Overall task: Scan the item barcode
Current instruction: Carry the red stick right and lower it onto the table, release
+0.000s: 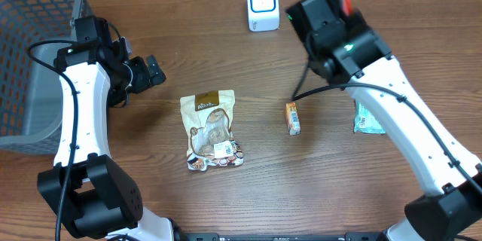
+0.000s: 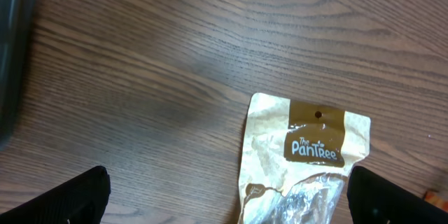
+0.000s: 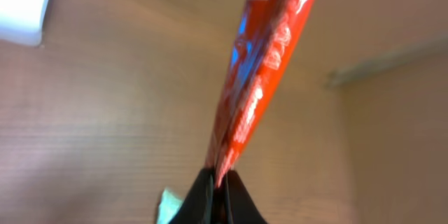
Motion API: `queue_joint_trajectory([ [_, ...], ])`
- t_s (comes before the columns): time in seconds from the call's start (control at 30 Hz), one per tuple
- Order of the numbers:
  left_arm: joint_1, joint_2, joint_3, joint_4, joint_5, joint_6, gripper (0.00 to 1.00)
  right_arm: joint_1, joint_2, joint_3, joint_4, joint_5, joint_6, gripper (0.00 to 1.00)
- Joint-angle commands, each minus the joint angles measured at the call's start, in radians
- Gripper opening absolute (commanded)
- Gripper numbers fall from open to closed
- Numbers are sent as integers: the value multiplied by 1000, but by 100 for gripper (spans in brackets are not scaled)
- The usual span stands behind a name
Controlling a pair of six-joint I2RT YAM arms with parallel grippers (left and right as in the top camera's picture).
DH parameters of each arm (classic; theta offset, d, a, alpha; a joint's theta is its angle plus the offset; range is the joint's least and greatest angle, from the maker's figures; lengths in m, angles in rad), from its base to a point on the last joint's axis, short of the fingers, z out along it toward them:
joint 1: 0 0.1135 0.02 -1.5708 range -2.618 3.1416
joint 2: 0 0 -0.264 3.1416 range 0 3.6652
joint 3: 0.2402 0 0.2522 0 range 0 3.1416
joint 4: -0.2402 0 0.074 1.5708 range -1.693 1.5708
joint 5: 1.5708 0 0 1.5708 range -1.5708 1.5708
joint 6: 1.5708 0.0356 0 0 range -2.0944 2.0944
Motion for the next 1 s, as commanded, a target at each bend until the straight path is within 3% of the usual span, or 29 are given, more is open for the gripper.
queue_joint_trajectory([
  [0.0,-3,2,21,1,-2,26,100,-74,-2,-19,-184,-195,419,4],
  [0.1,-3,2,21,1,-2,26,100,-132,2,-74,-311,-261,468,4],
  [0.2,-3,2,21,1,-2,26,100,-181,2,-161,-312,-295,469,4],
  [0.63,-3,2,21,1,-2,26,100,-232,3,-494,-34,-306,358,4],
  [0.93,-3,2,21,1,-2,26,100,-233,4,-624,111,-306,297,11],
  [0.97,-3,2,21,1,-2,26,99,-233,5,-632,115,-306,289,16],
])
